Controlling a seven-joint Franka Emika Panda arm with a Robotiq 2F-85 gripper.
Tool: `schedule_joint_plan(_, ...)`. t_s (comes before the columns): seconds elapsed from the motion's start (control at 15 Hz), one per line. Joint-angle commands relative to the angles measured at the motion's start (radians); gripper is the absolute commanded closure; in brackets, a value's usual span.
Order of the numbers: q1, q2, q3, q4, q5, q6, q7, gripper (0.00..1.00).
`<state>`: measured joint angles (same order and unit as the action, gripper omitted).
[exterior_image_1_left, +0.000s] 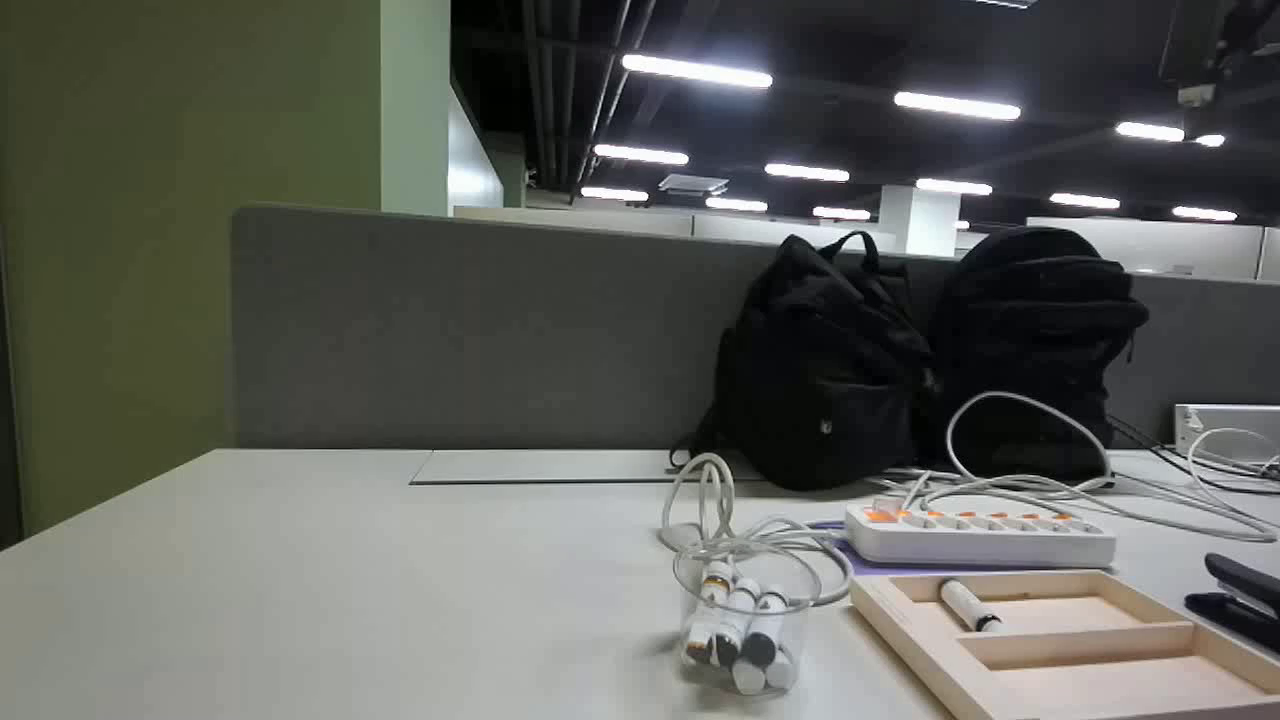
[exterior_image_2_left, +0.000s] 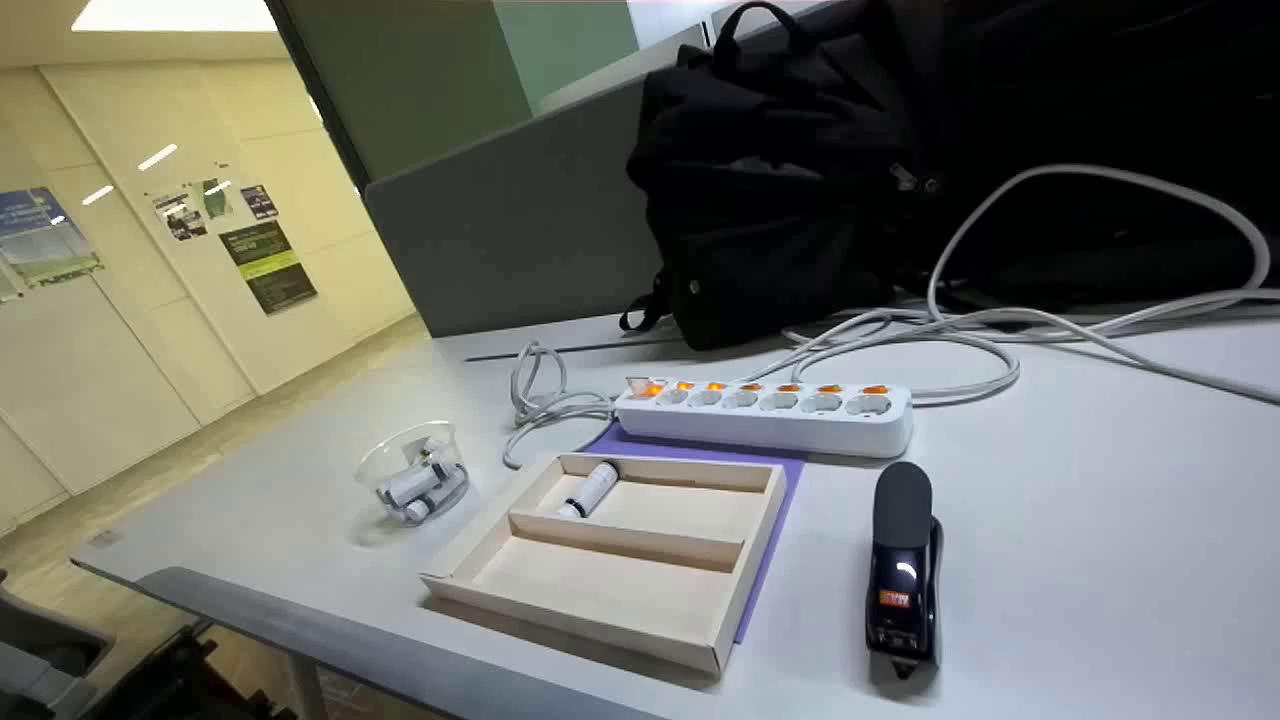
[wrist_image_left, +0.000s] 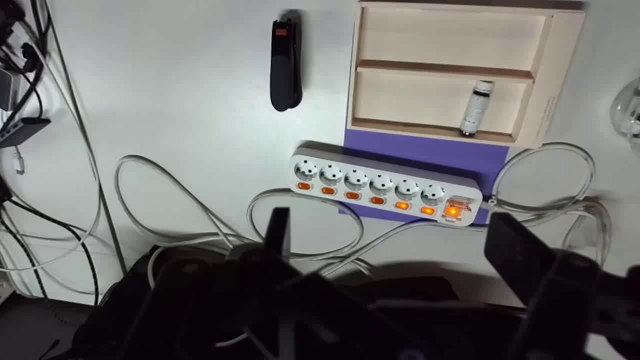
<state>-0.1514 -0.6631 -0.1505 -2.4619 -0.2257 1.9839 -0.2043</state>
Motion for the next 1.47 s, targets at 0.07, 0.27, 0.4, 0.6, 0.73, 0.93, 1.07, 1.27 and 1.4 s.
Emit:
schedule_joint_plan(0.07, 0.007, -0.001, -0.005, 0.003, -0.003, -0.003, 0.003, 0.0)
schedule_joint_plan(0.27, 0.007, -0.002, -0.005, 0.003, -0.003, -0.002, 0.003, 0.0)
schedule_joint_plan(0.4, 0.007, -0.002, -0.005, 0.003, -0.003, -0.002, 0.003, 0.0)
schedule_joint_plan(0.6, 0.037, 0.034, -0.016, -0.009, 0.03, 0.044, -0.016, 0.0)
schedule_joint_plan(0.73, 0.069, 0.099, -0.021, -0.023, 0.076, 0.084, -0.035, 0.0)
schedule_joint_plan(0.93, 0.097, 0.198, -0.011, -0.062, 0.121, 0.173, -0.045, 0.0)
schedule_joint_plan(1.07, 0.106, 0.256, -0.006, -0.097, 0.138, 0.254, -0.052, 0.0)
schedule_joint_plan(1.27, 0.098, 0.366, 0.018, -0.117, 0.118, 0.307, -0.029, 0.0)
schedule_joint_plan(1.4, 0.096, 0.344, 0.018, -0.128, 0.129, 0.305, -0.041, 0.0)
